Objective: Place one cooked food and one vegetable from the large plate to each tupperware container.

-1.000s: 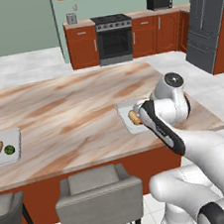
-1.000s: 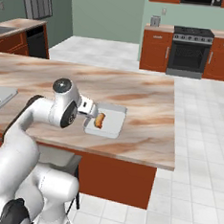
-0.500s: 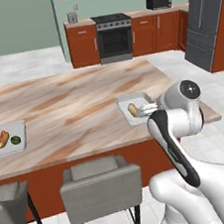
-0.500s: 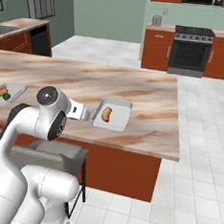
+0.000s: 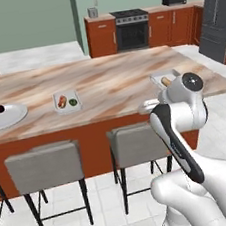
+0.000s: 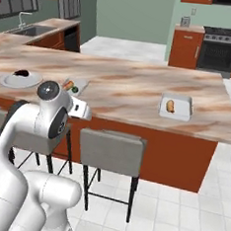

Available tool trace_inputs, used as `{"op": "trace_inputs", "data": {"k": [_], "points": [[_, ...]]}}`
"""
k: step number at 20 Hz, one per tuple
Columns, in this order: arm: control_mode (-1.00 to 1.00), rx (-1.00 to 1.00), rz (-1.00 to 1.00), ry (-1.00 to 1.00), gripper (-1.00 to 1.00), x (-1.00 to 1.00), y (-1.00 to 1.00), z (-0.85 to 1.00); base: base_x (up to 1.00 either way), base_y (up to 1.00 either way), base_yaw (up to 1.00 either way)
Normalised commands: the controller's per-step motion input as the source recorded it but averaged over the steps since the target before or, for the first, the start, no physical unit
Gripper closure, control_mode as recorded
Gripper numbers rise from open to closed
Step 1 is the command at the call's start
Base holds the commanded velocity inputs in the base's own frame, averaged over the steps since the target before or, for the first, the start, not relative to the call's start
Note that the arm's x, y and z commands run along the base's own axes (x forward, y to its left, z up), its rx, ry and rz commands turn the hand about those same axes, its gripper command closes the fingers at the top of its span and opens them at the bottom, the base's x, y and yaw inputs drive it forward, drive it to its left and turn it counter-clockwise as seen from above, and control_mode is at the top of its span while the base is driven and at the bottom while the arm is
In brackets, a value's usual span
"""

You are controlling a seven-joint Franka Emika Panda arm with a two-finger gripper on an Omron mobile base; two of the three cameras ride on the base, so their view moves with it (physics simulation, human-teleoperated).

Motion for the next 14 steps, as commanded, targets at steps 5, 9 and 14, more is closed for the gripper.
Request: {"op": "trace_inputs", "data": {"k": [5, 9, 14], "points": [[1.00, 0.00, 0.00, 0.00, -1.00, 0.00, 0.00, 0.00, -0.22, 1.00, 0.01], [1.00, 0.00, 0.00, 0.00, -1.00, 0.00, 0.00, 0.00, 0.16, 1.00, 0.00], [1.00, 0.00, 0.00, 0.00, -1.00, 0.00, 0.00, 0.00, 0.23, 1.00, -0.02]]}}
